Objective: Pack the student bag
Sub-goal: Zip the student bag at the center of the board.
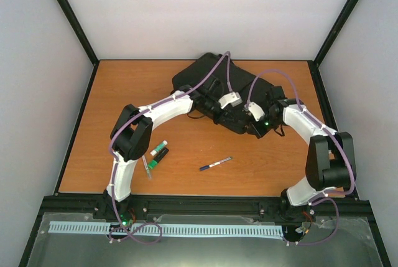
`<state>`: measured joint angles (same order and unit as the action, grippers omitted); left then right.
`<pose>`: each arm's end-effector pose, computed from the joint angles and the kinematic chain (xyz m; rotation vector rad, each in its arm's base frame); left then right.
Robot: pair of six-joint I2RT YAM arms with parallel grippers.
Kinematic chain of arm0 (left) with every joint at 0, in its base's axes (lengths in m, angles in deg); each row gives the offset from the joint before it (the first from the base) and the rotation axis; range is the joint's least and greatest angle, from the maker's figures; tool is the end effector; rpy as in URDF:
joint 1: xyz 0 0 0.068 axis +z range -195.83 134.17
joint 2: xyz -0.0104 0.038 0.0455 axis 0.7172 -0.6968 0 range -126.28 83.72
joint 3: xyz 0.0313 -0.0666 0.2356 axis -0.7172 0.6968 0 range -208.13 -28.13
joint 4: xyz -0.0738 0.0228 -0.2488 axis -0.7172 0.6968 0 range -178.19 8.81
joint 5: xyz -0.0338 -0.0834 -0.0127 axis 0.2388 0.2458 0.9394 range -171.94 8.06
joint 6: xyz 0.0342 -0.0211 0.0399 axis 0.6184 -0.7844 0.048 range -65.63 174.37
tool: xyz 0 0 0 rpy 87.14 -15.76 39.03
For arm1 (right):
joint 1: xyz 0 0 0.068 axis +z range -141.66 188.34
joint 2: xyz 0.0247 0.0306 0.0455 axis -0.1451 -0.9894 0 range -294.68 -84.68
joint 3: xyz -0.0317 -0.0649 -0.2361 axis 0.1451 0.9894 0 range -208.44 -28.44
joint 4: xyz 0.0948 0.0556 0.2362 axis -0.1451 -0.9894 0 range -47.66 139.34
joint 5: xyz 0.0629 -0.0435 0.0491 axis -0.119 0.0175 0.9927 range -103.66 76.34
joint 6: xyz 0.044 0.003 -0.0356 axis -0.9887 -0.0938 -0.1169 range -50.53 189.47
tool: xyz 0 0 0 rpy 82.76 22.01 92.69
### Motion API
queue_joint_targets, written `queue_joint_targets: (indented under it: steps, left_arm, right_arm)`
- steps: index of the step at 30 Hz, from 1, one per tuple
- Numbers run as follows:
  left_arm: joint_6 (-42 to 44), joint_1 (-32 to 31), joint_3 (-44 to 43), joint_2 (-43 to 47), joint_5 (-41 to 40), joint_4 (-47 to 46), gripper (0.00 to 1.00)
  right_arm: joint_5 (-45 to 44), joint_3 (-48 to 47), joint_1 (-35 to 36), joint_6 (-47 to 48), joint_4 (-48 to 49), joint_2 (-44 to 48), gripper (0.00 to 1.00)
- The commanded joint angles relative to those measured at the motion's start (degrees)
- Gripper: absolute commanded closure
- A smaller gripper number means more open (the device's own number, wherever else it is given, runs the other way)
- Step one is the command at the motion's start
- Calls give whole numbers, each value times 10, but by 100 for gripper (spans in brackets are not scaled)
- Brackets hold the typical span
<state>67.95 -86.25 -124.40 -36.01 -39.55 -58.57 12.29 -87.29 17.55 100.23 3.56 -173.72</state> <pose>0.3232 -0.3104 0.1948 1.4020 2.0490 -1.1195 0.2772 0.0624 0.1734 -1.0187 2.5719 0.5623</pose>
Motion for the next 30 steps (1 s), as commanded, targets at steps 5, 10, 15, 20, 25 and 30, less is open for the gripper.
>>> queue_joint_targets:
  steps: [5,10,15,20,25,30]
  left_arm:
    - [76,3,-10,-3,40,117,99]
    - [111,3,4,5,22,154,99]
    - [148,6,33,28,4,182,99]
    - [175,23,77,53,-17,197,99]
    - [192,54,118,87,-37,200,99]
    - [208,96,141,110,-64,209,99]
  right_arm:
    - [-59,-10,-35,15,-40,-36,97]
    - [-73,-15,-48,35,-41,-43,97]
    - [-86,-13,-58,50,-38,-49,97]
    - [-92,-7,-61,60,-29,-48,97]
    - [-97,-6,-61,68,-25,-50,97]
    - [-74,-30,-57,55,-33,-57,97]
